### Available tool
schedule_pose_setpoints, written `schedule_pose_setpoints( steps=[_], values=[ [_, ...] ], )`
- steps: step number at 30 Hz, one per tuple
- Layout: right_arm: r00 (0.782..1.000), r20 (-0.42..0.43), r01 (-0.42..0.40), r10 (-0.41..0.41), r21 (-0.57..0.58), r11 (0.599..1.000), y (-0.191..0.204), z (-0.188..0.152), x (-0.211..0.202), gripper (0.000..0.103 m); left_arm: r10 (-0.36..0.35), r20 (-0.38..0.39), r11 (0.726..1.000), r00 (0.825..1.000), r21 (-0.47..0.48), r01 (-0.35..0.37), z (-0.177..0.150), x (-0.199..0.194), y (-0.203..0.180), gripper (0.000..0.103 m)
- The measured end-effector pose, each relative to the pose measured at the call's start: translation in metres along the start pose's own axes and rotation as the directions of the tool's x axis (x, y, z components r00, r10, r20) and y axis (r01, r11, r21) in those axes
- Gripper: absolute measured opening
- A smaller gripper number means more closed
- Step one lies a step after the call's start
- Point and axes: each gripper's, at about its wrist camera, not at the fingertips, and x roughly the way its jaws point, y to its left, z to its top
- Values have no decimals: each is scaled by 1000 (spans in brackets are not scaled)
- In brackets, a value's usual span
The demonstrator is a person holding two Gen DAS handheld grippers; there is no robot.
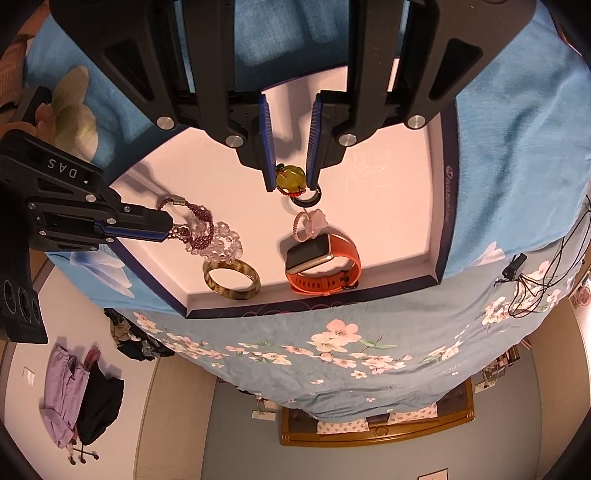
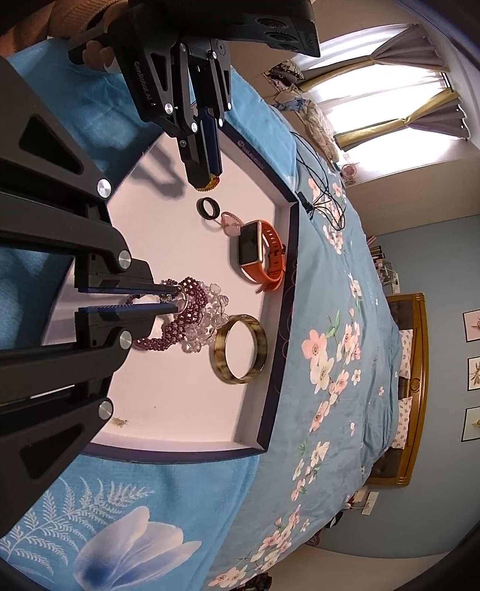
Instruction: Organize jewelry
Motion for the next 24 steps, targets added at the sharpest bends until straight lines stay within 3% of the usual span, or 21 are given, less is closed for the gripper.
schedule_pose_setpoints(
  steps=[6, 12, 15, 17, 24],
  values=[
    [1000, -14, 12, -12, 7, 1000, -2, -1, 5, 5, -13, -15, 1000, 1000, -10, 13, -1, 7, 3, 18],
    [1000, 24, -3, 2, 19, 1000, 0, -4, -12, 10, -14, 35, 1000, 999, -24, 15, -2, -11, 7, 29],
    [997, 63, -46, 46, -7, 999, 10, -11, -33, 19, -27, 72, 1000, 997, -6, 27, -8, -28, 4, 31],
    [993, 76, -85, 88, -44, 995, 19, -18, -46, 19, -35, 91, 999, 995, 25, 33, -15, -41, 0, 32],
    [983, -24, -184, 183, -176, 967, 63, -49, -53, 19, -58, 96, 994, 994, 96, 49, -43, -68, -15, 32]
  ],
)
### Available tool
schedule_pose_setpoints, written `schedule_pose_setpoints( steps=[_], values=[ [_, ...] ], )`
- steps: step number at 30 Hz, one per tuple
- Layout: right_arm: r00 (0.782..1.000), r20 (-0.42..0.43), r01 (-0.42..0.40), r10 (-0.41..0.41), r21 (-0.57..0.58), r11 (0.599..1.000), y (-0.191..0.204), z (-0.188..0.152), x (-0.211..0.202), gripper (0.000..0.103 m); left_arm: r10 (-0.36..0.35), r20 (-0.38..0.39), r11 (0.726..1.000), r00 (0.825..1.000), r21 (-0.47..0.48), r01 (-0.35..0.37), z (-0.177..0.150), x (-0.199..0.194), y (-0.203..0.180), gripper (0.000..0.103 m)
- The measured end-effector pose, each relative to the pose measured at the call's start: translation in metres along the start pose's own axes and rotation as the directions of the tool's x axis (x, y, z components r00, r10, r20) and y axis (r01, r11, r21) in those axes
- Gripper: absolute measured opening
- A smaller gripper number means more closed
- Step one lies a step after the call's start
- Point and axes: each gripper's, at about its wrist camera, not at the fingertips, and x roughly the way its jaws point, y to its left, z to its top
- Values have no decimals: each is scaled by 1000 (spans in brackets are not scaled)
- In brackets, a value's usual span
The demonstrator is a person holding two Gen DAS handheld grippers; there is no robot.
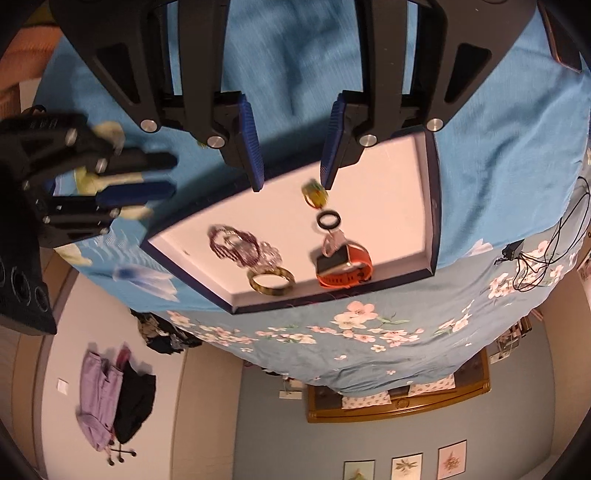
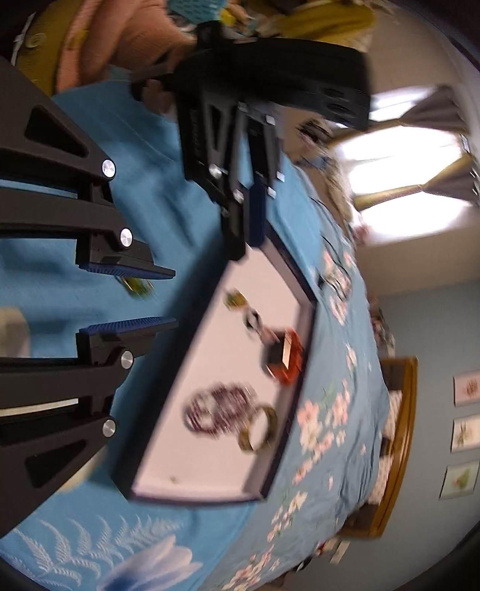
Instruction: Organize jewelry
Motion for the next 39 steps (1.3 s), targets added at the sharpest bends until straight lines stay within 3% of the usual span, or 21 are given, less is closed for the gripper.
schedule_pose_setpoints(
  steps=[7, 10, 13, 18, 25, 29, 33, 36, 39],
  values=[
    [997, -75, 11, -13, -29, 1000, 15, -13, 19, 17, -16, -20, 1000, 1000, -17, 16, -14, -6, -2, 32],
    [996, -83, 9, -10, -10, 1000, 11, -15, 19, 5, -20, -26, 1000, 999, -19, 20, -19, -6, -2, 33],
    [997, -74, 9, -9, -3, 1000, 9, -16, 16, 1, -30, -28, 999, 999, -22, 29, -18, -5, -2, 33],
    [998, -54, 25, -23, 41, 999, -2, -18, 10, 1, -62, -35, 998, 997, -8, 62, -20, -5, -7, 33],
    [999, -26, 46, -44, 105, 993, -20, -20, -1, 1, -126, -74, 987, 989, 90, 132, -24, 1, -38, 37],
    [1000, -19, 20, -18, 117, 993, -22, -21, -5, 5, -134, -123, 982, 983, 116, 148, -26, 14, -50, 37],
    [1000, -23, 14, -12, 107, 994, -19, -20, 0, 7, -136, -160, 980, 978, 121, 156, -29, 23, -54, 35],
    [1000, -26, 8, -5, 108, 994, -19, -20, 3, 7, -151, -184, 979, 971, 110, 173, -29, 29, -54, 19],
    [1000, -26, 3, -1, 104, 995, -18, -19, 3, 8, -169, -182, 978, 969, 93, 188, -30, 30, -51, 17]
  ],
)
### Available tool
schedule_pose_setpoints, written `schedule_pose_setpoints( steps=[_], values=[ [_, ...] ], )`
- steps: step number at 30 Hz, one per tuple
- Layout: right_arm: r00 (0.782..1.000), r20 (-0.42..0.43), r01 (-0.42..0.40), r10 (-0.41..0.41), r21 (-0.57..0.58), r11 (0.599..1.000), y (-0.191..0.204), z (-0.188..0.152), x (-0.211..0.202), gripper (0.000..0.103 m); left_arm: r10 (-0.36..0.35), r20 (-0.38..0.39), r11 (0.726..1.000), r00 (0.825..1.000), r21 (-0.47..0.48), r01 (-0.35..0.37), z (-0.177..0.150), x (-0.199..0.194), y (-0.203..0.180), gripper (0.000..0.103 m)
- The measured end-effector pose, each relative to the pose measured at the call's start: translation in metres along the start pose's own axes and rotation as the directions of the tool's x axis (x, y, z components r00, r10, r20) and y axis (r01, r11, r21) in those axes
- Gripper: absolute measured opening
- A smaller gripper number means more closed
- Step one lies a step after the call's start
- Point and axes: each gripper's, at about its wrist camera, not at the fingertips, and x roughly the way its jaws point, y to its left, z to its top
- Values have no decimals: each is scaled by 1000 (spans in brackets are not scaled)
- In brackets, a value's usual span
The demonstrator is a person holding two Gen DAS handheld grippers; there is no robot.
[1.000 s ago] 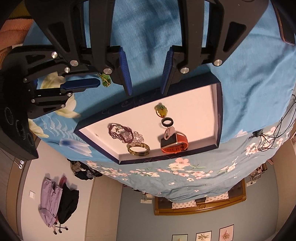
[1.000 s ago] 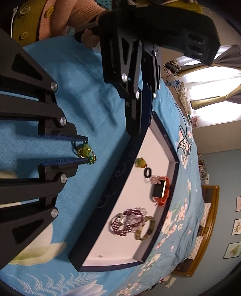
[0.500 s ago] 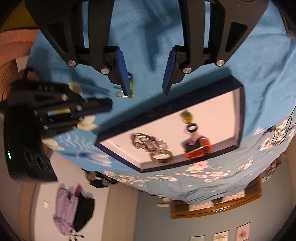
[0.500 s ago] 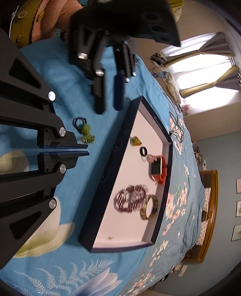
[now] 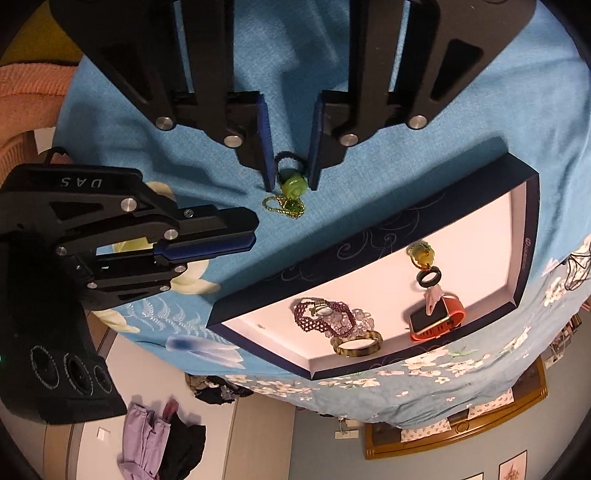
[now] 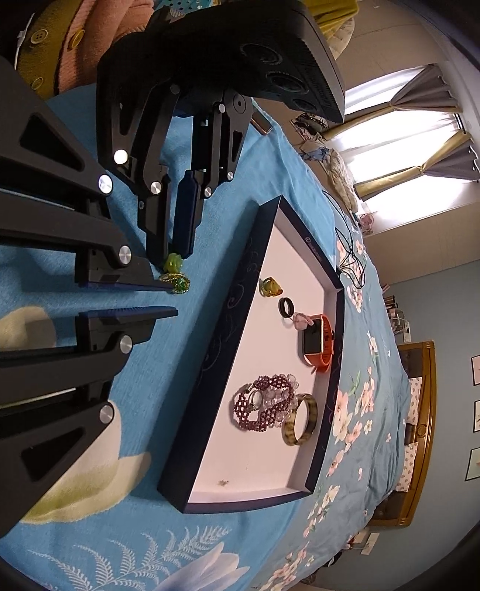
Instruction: Organize jewelry
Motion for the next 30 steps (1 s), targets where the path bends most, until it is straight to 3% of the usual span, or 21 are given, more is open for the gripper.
schedule_pose_setpoints(
  steps=[5, 10, 11, 14, 18, 20, 26, 27, 28, 30],
  values=[
    [1000, -3, -9, 9, -10, 1000, 5, 1, 2, 18, 4, 11, 1000, 1000, -17, -4, -2, -4, 4, 16],
    [1000, -18, -13, 13, -29, 1000, 12, 4, 11, 18, 19, 13, 999, 1000, -42, -18, -6, -10, 11, 16],
    [1000, -24, -11, 11, -30, 999, 13, 5, 13, 18, 23, 14, 999, 1000, -47, -22, -7, -11, 13, 16],
    [999, -36, 3, -4, -26, 1000, 12, 5, 15, 2, 30, 19, 998, 999, -62, -29, -10, -14, 17, 16],
    [1000, -12, 16, -16, -21, 1000, 11, 5, 10, 1, 33, 29, 997, 999, -76, -31, -11, -17, 21, 16],
    [1000, -4, 17, -17, -15, 1000, 10, 4, 7, 1, 30, 33, 996, 999, -81, -28, -11, -18, 21, 6],
    [1000, 18, 17, -17, 1, 1000, 7, 4, 0, 1, 33, 42, 996, 999, -86, -29, -12, -20, 22, 7],
    [1000, 20, 16, -16, 4, 1000, 6, 4, -1, 1, 37, 46, 996, 998, -86, -33, -12, -21, 22, 12],
    [1000, 20, 17, -17, 4, 1000, 6, 4, -1, 1, 30, 48, 996, 998, -85, -26, -13, -22, 22, 25],
    [1000, 22, 17, -18, 11, 1000, 4, 3, -2, 1, 36, 56, 997, 998, -76, -32, -13, -23, 20, 32]
  ],
)
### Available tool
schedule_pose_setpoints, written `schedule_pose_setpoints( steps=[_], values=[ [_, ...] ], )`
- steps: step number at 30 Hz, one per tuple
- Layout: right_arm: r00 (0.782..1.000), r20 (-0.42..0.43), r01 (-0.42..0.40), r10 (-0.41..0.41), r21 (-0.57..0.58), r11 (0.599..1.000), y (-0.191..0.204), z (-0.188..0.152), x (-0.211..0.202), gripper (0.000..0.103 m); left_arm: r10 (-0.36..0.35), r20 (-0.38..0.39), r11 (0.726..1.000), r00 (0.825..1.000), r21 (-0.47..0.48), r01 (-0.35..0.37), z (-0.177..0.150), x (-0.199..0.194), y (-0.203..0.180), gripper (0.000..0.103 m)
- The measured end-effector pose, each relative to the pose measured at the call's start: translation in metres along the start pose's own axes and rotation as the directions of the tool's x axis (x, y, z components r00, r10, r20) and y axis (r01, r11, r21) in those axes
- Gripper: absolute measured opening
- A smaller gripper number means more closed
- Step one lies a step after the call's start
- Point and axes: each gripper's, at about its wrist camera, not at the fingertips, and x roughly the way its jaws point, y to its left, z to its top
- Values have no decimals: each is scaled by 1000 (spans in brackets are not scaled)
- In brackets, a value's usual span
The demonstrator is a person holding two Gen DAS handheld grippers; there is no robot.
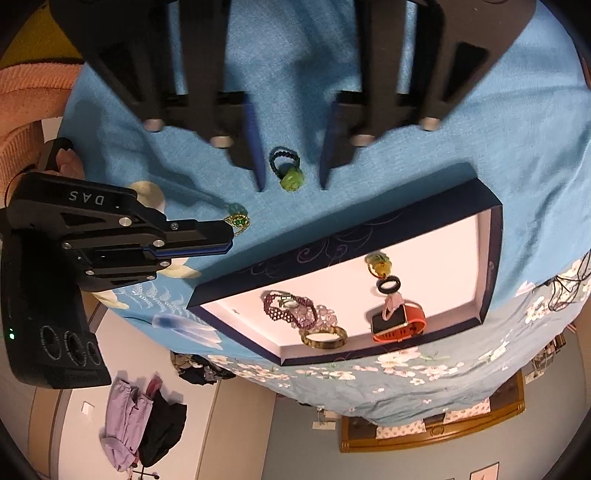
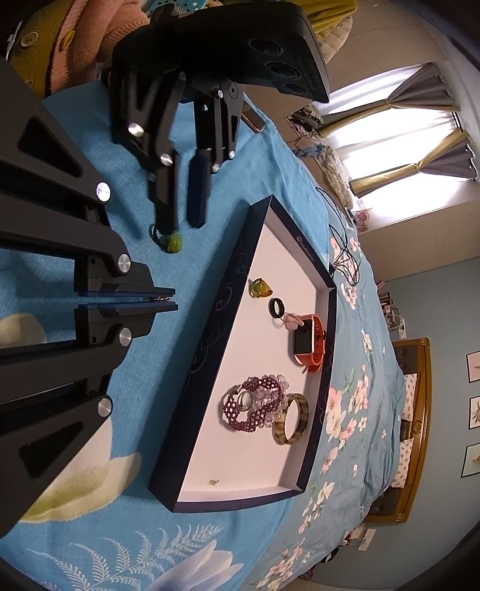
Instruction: Organize jewelry
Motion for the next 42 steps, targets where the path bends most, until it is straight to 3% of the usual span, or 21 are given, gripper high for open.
schedule_pose_setpoints(
  steps=[5, 10, 13, 42],
  values=[
    [1000, 7, 1, -1, 8, 1000, -2, 0, -1, 1, 8, -41, 1000, 999, 12, -7, 1, 9, -3, 32],
    [1000, 20, 3, -3, 8, 1000, -1, 1, -4, 1, 14, -59, 1000, 998, -9, -15, 2, 15, 1, 18],
    [1000, 28, 4, -4, 10, 1000, -3, 1, -6, 1, 14, -54, 1000, 998, -20, -15, 2, 14, 3, 17],
    [985, 166, 31, -37, 42, 999, -16, 22, -37, 1, 29, 118, 998, 993, -62, -22, 22, -37, 8, 17]
  ],
)
